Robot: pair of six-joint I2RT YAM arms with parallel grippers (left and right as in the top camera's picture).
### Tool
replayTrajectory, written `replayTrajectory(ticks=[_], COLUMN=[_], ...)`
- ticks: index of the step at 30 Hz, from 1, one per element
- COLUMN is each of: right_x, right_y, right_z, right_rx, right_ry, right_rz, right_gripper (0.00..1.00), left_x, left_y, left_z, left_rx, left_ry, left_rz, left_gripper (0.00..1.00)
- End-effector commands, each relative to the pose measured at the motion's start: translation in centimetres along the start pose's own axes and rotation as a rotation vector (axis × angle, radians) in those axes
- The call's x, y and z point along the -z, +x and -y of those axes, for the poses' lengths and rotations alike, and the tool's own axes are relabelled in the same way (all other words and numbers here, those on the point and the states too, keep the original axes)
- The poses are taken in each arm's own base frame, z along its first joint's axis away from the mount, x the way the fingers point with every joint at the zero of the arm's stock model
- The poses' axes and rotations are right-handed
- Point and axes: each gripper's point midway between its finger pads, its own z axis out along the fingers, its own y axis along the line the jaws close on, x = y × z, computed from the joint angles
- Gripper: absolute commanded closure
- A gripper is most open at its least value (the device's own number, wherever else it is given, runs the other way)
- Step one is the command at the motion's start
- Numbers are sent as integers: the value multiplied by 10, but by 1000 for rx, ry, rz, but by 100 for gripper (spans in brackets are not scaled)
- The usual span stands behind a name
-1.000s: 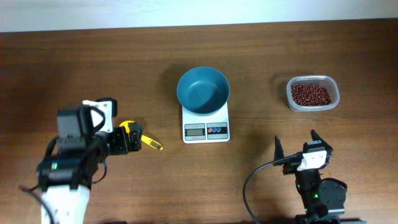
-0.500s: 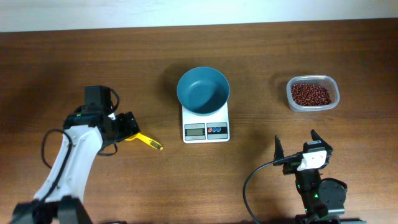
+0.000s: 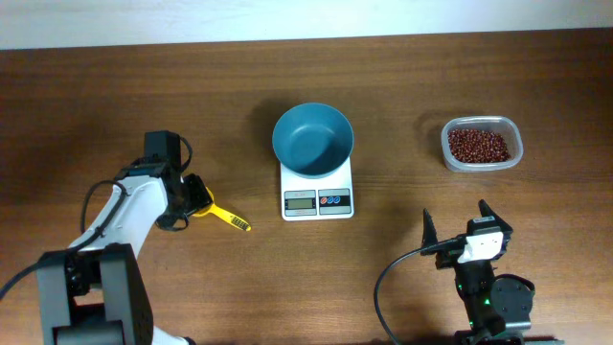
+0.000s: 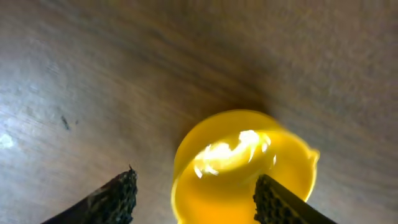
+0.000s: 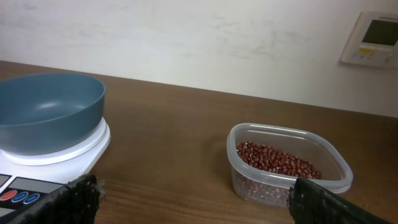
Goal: Scoop item into bowl and weigh 50g on scale
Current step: 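Move the left gripper to the yellow scoop and grasp its bowl rim, then lift the yellow scoop with the left gripper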
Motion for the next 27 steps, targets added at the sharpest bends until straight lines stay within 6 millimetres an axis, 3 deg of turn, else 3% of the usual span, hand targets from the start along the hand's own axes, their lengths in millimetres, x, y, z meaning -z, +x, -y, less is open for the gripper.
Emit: replayTrajectory(ticks=[1,11,13,15,19,23,27], right_x=[0,0,0,0,0,0,0], right_y=[2,2,2,2,2,2,2], right_z=[0,0,0,0,0,0,0], right_rx=[-3,-3,-3,-3,-3,-3,-3], right_ry=[1,2,2,2,2,2,2], right_rz=[-1,-1,-1,-1,-1,-1,-1], right_gripper=[1,2,1,1,1,1,1], left_x=[-2,-18,-18,-18,-17,13,71], left_y=[-9,-3,-5,-6,-9,-18,-33], left_z=[0,-2,-1,0,1,4,9], left_rx=[26,27,27,28,28,29,33], left_ry=[-5,-24,-20,-16,-11,-3,36], left_rz=[24,-14,-6,1,12,28,104], left_gripper=[38,60,73,97,100,100,100])
